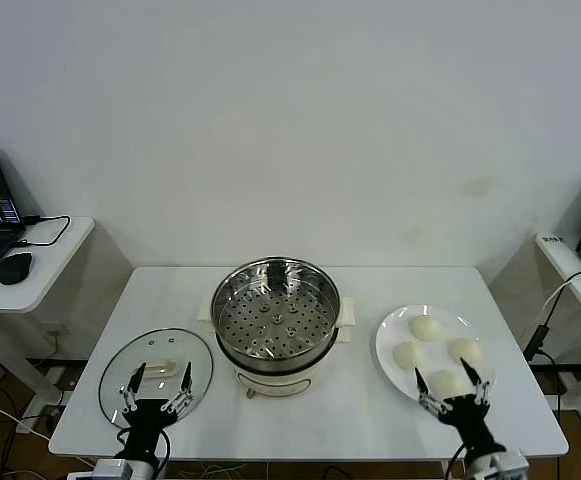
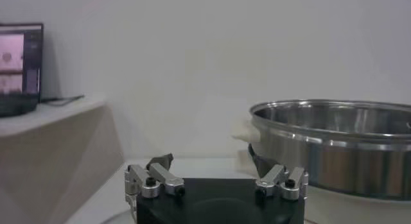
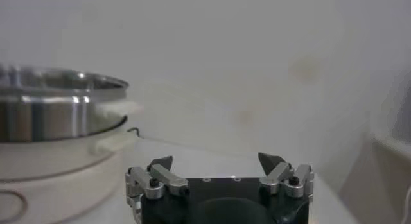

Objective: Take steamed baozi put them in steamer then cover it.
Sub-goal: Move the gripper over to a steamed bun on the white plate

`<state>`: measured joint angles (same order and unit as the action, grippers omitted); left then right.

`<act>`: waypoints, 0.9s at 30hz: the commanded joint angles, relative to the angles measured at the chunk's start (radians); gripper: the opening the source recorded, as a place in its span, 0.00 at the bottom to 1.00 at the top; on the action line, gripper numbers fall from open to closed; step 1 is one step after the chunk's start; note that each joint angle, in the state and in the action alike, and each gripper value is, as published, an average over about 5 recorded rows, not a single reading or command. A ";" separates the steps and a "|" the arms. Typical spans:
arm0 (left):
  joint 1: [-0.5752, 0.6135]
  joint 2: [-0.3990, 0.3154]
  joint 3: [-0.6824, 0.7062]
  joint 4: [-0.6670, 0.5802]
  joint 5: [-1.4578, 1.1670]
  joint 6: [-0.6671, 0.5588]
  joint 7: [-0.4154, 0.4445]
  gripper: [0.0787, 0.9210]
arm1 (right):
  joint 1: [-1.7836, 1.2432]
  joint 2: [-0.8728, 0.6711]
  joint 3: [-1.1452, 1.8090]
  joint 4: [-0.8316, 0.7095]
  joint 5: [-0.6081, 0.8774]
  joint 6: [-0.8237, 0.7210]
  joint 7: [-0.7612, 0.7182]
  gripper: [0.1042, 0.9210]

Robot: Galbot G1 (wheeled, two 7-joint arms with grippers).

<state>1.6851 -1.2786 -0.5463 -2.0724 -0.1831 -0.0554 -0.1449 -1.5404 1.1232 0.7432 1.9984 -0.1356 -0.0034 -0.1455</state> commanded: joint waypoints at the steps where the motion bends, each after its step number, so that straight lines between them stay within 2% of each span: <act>1: -0.004 0.007 -0.016 -0.005 0.039 -0.001 -0.001 0.88 | 0.256 -0.297 0.016 -0.083 -0.295 -0.132 -0.135 0.88; 7: -0.002 -0.005 -0.022 -0.006 0.053 -0.012 -0.006 0.88 | 0.511 -0.533 -0.164 -0.263 -0.229 -0.206 -0.313 0.88; 11: -0.001 -0.013 -0.024 -0.005 0.062 -0.015 -0.009 0.88 | 0.761 -0.628 -0.391 -0.379 -0.189 -0.218 -0.470 0.88; 20: 0.004 -0.005 -0.049 -0.001 0.064 -0.028 -0.013 0.88 | 1.284 -0.655 -0.970 -0.612 -0.125 -0.173 -0.838 0.88; 27: 0.014 -0.003 -0.058 0.009 0.065 -0.040 -0.017 0.88 | 1.453 -0.660 -1.212 -0.675 -0.093 -0.124 -0.996 0.88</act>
<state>1.6966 -1.2826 -0.5941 -2.0696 -0.1226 -0.0890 -0.1595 -0.4386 0.5373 -0.0795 1.4697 -0.2463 -0.1417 -0.8776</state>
